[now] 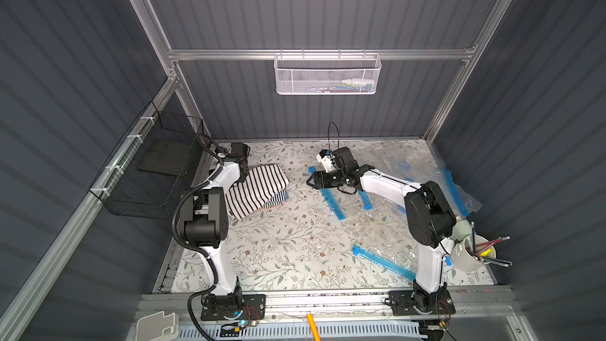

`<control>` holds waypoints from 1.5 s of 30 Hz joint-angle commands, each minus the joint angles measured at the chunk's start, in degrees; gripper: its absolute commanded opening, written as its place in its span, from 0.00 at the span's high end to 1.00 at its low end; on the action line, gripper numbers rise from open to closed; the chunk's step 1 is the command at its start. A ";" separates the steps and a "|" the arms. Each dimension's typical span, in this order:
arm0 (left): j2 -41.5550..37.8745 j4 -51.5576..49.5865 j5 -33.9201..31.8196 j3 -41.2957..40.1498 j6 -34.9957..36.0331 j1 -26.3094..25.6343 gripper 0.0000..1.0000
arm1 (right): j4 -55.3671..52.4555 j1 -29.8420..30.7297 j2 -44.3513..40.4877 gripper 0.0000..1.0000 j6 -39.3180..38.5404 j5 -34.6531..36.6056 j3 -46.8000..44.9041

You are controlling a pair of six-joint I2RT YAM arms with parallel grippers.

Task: Take the tank top out of the vacuum bag
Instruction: Adjust the tank top.

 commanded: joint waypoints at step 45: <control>-24.64 1.43 27.55 -10.35 -4.17 -8.20 0.00 | -5.57 11.43 13.84 0.94 -3.74 6.56 19.96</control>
